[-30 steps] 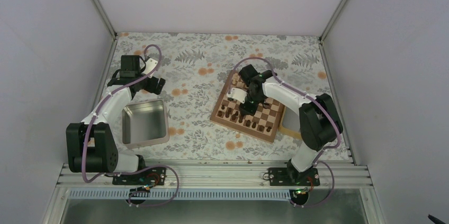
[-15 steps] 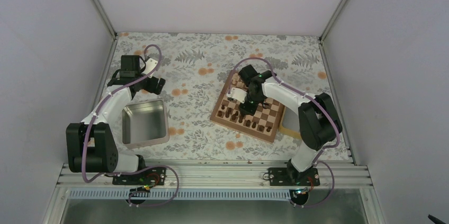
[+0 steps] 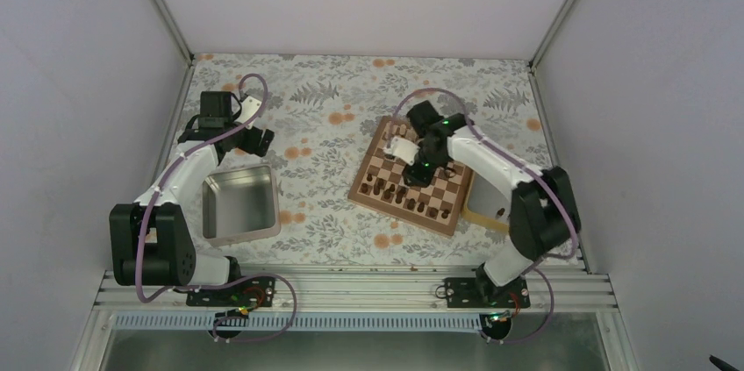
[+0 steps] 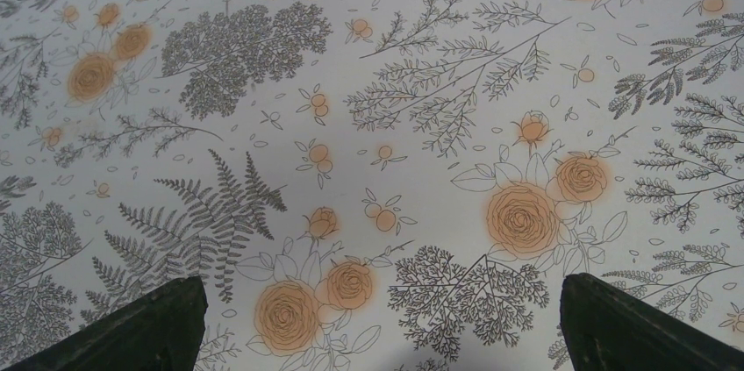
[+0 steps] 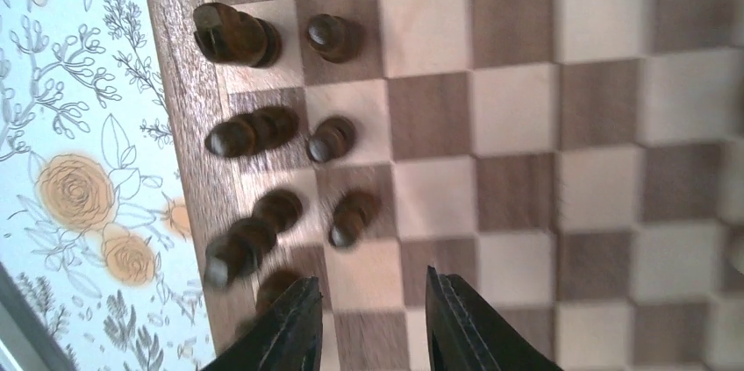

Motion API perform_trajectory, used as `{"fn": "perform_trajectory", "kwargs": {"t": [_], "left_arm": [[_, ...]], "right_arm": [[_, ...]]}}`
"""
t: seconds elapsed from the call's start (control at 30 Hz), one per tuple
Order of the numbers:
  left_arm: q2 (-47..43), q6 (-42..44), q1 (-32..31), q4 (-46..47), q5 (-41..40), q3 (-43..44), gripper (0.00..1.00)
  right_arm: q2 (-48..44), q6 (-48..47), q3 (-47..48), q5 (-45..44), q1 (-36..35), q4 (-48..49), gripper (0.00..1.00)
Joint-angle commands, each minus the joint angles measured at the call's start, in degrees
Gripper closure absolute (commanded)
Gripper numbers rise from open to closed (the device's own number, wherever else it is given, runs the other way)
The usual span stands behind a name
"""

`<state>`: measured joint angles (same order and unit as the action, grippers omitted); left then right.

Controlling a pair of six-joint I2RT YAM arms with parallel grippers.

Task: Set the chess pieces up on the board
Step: Place the chess piece on the chessboard, then pick up the chess piece from the storage box.

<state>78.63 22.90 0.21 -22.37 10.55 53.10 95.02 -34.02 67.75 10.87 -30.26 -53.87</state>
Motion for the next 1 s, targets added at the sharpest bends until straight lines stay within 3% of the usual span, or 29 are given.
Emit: {"fn": "perform_trajectory", "kwargs": {"t": [0.0,0.13,0.27,0.4,0.63,0.97], "left_arm": [[-1.15,-0.48,0.08,0.38,0.55,0.50,0.00],[-1.20,-0.48,0.06,0.62,0.08,0.52,0.00],[-0.49,-0.33,0.14,1.69,-1.39,-0.13,0.00],[0.11,-0.13,0.23,2.08,-1.42,-0.15,0.00],[1.43,-0.75,0.23,1.87,-4.10,0.44,0.00],[2.08,-1.01,0.23,0.73,-1.94,1.10,0.00]], "right_arm": [[-9.38,0.02,1.68,0.35,5.47,-5.30,0.67],[-17.25,-2.02,-3.32,-3.03,15.92,-8.04,0.67],[-22.81,-8.37,-9.13,-1.78,33.52,-9.22,0.65],[-24.70,-13.44,-13.32,-2.95,45.81,-9.76,0.65],[-24.74,-14.09,-21.99,-9.69,50.50,-1.80,0.64],[-18.70,-14.11,-22.86,-8.76,54.08,3.93,0.62]]}}
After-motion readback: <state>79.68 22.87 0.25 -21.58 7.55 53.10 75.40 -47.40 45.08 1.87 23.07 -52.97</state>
